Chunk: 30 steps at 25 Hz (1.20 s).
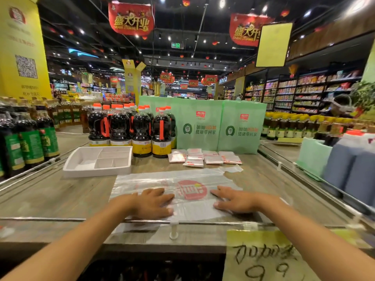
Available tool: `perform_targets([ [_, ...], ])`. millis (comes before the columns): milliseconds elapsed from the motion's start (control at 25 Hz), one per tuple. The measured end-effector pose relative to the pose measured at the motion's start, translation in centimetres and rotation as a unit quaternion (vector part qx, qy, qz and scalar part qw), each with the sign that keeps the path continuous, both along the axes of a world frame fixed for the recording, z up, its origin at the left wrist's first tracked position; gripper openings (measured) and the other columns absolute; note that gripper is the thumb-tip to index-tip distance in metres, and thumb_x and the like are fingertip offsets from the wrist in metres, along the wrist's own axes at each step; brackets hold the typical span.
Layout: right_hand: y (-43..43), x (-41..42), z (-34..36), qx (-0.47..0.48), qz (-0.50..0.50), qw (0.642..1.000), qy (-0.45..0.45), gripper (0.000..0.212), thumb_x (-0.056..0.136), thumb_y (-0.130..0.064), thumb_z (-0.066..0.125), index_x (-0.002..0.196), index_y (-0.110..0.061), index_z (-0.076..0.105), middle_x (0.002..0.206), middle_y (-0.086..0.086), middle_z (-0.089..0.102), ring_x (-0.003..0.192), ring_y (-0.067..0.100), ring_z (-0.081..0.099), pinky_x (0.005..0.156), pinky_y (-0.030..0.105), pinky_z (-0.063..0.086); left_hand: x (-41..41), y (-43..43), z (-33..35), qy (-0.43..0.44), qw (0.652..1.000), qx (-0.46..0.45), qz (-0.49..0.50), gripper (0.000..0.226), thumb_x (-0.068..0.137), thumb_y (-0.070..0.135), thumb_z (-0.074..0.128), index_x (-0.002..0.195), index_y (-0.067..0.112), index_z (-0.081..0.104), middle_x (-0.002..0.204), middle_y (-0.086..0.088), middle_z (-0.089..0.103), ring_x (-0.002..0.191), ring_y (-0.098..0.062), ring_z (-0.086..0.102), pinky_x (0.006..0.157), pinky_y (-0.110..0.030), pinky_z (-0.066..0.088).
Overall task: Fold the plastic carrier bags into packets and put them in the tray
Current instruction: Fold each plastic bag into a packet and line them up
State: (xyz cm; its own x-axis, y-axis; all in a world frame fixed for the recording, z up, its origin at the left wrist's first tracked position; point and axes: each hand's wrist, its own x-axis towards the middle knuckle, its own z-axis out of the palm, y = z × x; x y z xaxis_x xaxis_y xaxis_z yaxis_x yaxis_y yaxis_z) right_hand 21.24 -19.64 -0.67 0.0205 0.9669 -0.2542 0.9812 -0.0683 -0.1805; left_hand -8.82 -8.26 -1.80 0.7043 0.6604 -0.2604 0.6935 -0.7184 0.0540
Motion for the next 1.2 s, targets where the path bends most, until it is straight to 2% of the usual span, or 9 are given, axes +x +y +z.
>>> perform_targets([
  [200, -2.5, -0.2, 0.3, -0.045, -0.023, 0.999, -0.007, 0.079, 0.100, -0.066, 0.041, 0.163, -0.037, 0.004, 0.171, 0.000, -0.006, 0.158, 0.020, -0.003, 0.127, 0.045, 0.000, 0.0, 0.8, 0.6, 0.027, 0.997, -0.051, -0.048, 0.078, 0.094, 0.076, 0.026, 0.159, 0.047, -0.004, 0.170, 0.001, -0.017, 0.156, -0.025, -0.015, 0.125, -0.056, -0.004],
  [360, -5.0, 0.5, 0.7, -0.029, -0.028, 0.999, 0.022, 0.077, 0.100, -0.062, 0.047, 0.163, -0.034, 0.012, 0.171, 0.001, -0.001, 0.158, 0.020, 0.003, 0.127, 0.041, 0.002, 0.4, 0.8, -0.3, -0.048, 0.997, -0.026, -0.051, 0.057, 0.105, 0.058, 0.032, 0.159, 0.048, 0.014, 0.171, 0.005, -0.002, 0.157, -0.019, -0.005, 0.127, -0.049, 0.000],
  [440, -5.4, 0.4, 0.5, 0.020, -0.018, 0.998, 0.059, 0.076, 0.097, -0.057, 0.058, 0.161, -0.036, 0.022, 0.170, -0.004, 0.013, 0.155, 0.018, 0.017, 0.125, 0.036, 0.012, -0.1, 0.6, -0.3, -0.092, 0.993, -0.040, -0.068, 0.056, 0.104, 0.056, 0.041, 0.157, 0.048, 0.023, 0.170, 0.007, 0.006, 0.157, -0.017, 0.004, 0.127, -0.043, 0.006],
  [560, -5.4, 0.2, 0.2, 0.091, 0.007, 0.991, 0.103, 0.072, 0.089, -0.046, 0.075, 0.152, -0.045, 0.040, 0.160, -0.017, 0.037, 0.145, 0.010, 0.037, 0.122, 0.034, 0.028, -1.1, 0.6, -0.2, -0.138, 0.978, -0.120, -0.097, 0.072, 0.087, 0.074, 0.056, 0.152, 0.056, 0.030, 0.168, 0.017, 0.011, 0.154, -0.011, 0.012, 0.126, -0.041, 0.016],
  [720, -5.1, 0.4, 0.3, 0.083, 0.028, 0.990, 0.111, 0.066, 0.084, -0.045, 0.080, 0.144, -0.045, 0.052, 0.152, -0.021, 0.047, 0.140, 0.004, 0.043, 0.121, 0.036, 0.032, -1.3, 0.8, -0.2, -0.135, 0.973, -0.136, -0.126, 0.097, 0.066, 0.093, 0.044, 0.153, 0.054, 0.028, 0.167, 0.019, 0.008, 0.152, -0.005, 0.007, 0.126, -0.037, 0.013],
  [840, -5.2, 0.2, 0.3, 0.101, 0.028, 0.987, 0.120, 0.064, 0.086, -0.041, 0.080, 0.144, -0.040, 0.054, 0.151, -0.021, 0.048, 0.138, 0.000, 0.041, 0.118, 0.025, 0.031, -0.9, 1.1, -0.7, -0.139, 0.976, -0.116, -0.117, 0.077, 0.083, 0.083, 0.046, 0.152, 0.053, 0.031, 0.167, 0.019, 0.012, 0.154, -0.009, 0.011, 0.127, -0.041, 0.014],
  [960, -5.3, -0.1, 0.4, 0.114, 0.031, 0.985, 0.125, 0.063, 0.085, -0.041, 0.081, 0.142, -0.039, 0.057, 0.146, -0.023, 0.050, 0.135, -0.003, 0.043, 0.113, 0.020, 0.032, -0.5, 1.0, -0.7, -0.170, 0.978, -0.079, -0.094, 0.052, 0.097, 0.059, 0.056, 0.147, 0.048, 0.047, 0.164, 0.015, 0.029, 0.150, -0.011, 0.028, 0.124, -0.044, 0.023],
  [1120, -5.4, -0.4, 0.6, 0.110, 0.027, 0.986, 0.121, 0.069, 0.081, -0.046, 0.083, 0.143, -0.041, 0.054, 0.145, -0.025, 0.049, 0.131, -0.004, 0.043, 0.109, 0.019, 0.032, 0.1, 0.6, -0.2, -0.223, 0.971, -0.038, -0.081, 0.033, 0.101, 0.043, 0.059, 0.132, 0.037, 0.067, 0.151, 0.013, 0.051, 0.137, -0.010, 0.048, 0.118, -0.039, 0.036],
  [1200, -5.2, -0.4, 0.6, 0.113, 0.033, 0.987, 0.107, 0.060, 0.086, -0.045, 0.079, 0.142, -0.041, 0.056, 0.146, -0.023, 0.051, 0.133, -0.002, 0.045, 0.113, 0.023, 0.034, 0.2, 0.5, 0.0, -0.232, 0.970, -0.038, -0.068, 0.031, 0.101, 0.041, 0.059, 0.129, 0.033, 0.070, 0.147, 0.014, 0.055, 0.133, -0.011, 0.053, 0.115, -0.040, 0.041],
])
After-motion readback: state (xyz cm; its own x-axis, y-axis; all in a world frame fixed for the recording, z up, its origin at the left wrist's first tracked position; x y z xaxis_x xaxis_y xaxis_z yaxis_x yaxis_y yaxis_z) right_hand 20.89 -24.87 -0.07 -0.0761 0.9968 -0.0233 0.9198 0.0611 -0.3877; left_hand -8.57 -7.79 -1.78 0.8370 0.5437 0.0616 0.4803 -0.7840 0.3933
